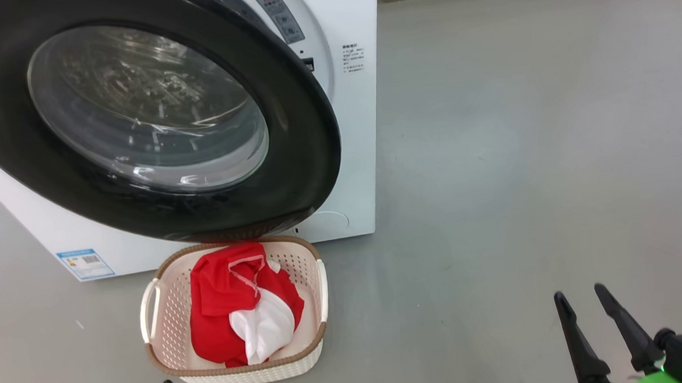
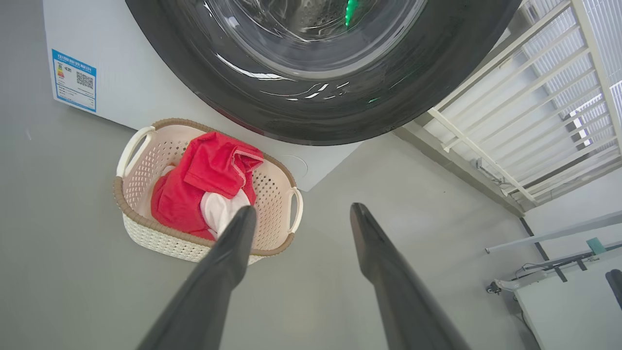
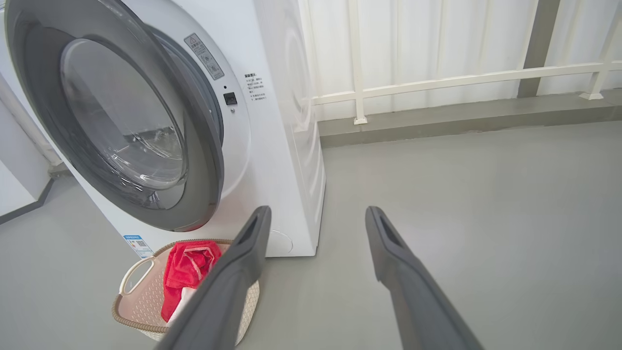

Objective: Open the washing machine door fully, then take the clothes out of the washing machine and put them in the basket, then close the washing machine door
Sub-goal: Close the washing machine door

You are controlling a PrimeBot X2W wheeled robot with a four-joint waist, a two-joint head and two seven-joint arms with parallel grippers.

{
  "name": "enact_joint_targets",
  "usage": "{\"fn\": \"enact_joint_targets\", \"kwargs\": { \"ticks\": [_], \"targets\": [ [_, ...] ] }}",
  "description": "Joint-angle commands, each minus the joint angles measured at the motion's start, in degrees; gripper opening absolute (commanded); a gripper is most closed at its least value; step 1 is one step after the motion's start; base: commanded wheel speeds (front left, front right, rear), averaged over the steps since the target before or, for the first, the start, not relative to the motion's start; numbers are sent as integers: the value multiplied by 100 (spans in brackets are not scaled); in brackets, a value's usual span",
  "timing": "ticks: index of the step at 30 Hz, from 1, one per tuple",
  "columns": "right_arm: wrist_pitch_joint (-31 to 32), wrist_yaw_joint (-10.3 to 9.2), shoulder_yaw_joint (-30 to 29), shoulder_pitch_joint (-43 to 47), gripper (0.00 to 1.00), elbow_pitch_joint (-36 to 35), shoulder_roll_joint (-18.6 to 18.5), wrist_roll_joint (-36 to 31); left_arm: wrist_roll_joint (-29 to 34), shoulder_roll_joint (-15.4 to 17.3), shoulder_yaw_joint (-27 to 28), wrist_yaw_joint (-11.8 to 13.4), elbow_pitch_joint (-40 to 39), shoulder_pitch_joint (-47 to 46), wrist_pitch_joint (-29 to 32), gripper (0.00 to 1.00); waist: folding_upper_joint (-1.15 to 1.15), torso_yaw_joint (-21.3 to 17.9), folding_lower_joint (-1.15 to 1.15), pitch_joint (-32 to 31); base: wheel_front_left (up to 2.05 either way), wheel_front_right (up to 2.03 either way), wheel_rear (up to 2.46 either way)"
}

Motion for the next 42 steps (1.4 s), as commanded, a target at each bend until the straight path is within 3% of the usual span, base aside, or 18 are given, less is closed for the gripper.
{"fn": "enact_joint_targets", "kwargs": {
  "ticks": [1, 11, 23, 32, 42],
  "targets": [
    [-37, 36, 66, 6, 100, -127, -145, 14, 287, 85, 367, -39, -78, -80, -69, 100, 0, 0, 0, -26, 0, 0, 0],
    [-37, 36, -24, 52, 100, -116, -131, 16, 2534, -640, 1580, -39, -426, 314, -69, 100, 0, 45, 0, -89, 0, 0, 0],
    [-37, 36, -113, 69, 100, -181, -123, -6, 4337, -1478, 2738, -39, -922, 610, -70, 100, 0, 50, 0, -150, 0, 0, 0],
    [-37, 36, -195, 138, 100, -184, -105, -33, 5285, -1923, 3213, -39, -1142, 802, -70, 100, 0, 43, 0, -224, 0, 0, 0],
    [-37, 36, -259, 256, 100, -214, -43, -87, 5464, -2097, 3253, -39, -1106, 914, -70, 100, 0, 108, 0, -263, 0, 0, 0]
  ]
}}
